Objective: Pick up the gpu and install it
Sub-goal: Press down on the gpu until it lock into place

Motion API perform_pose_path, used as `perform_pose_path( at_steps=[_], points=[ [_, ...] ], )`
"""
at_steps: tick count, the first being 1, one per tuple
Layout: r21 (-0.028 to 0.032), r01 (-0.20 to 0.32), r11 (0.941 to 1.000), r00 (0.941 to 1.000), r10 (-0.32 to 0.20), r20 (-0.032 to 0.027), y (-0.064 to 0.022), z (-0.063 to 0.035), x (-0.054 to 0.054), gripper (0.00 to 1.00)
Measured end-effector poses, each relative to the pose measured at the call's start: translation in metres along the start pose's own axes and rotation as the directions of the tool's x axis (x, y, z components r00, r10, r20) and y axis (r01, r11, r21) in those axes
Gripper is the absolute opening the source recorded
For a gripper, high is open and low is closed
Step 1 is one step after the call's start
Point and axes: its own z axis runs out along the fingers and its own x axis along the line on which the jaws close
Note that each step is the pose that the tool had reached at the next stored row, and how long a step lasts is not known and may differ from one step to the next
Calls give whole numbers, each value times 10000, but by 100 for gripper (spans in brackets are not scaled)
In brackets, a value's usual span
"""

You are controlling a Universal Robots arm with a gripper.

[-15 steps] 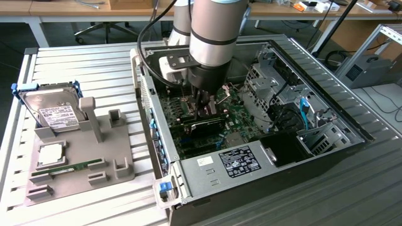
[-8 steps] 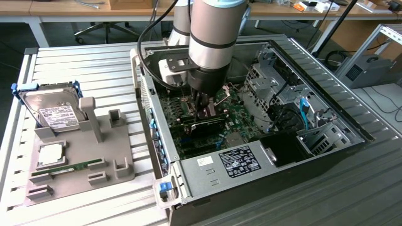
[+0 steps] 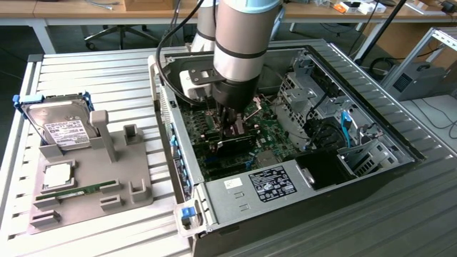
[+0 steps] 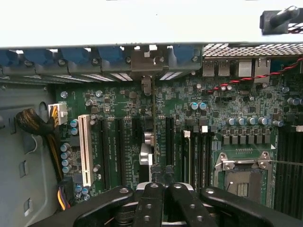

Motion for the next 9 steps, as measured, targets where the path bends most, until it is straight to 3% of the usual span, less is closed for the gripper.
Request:
perform_pose_path(
  at_steps=[9],
  points=[
    [1,2,10000,10000,-2,1,6,27,1,11]
  ],
)
